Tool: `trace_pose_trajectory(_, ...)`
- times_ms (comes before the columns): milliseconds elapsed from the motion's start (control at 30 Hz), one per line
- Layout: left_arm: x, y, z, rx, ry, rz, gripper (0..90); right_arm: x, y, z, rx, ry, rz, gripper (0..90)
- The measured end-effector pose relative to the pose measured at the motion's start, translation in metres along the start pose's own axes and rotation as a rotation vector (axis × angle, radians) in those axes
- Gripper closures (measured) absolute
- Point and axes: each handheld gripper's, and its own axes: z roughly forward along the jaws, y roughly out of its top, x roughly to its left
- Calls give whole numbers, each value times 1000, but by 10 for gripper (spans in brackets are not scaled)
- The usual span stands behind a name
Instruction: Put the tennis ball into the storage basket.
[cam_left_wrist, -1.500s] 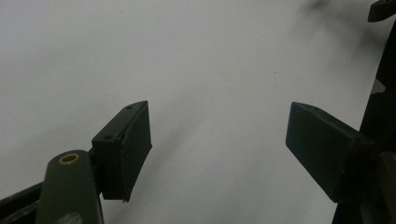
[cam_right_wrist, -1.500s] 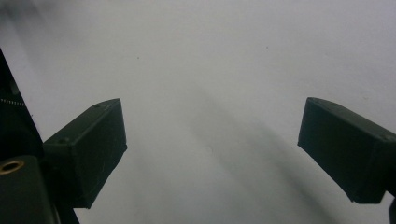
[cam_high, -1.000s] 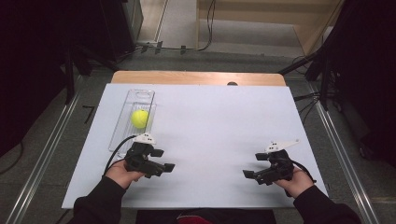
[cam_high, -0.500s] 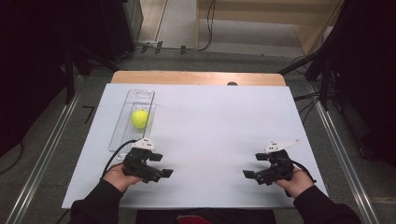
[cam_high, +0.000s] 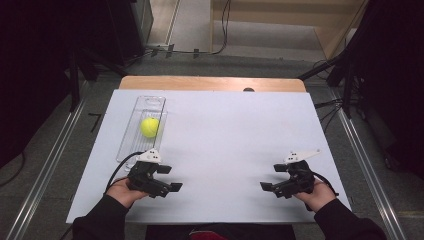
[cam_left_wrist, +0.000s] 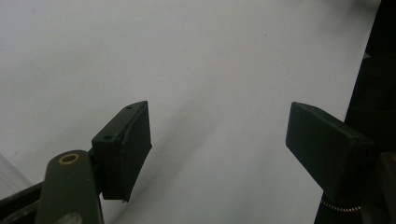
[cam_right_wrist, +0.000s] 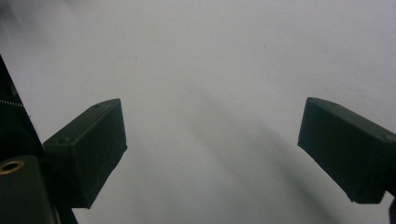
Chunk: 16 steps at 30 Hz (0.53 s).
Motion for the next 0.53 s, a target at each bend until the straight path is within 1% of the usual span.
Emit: trace_pose_trajectory(533,1,-1,-1,-1,-9,-1,231,0,0,1,1,4,8,60)
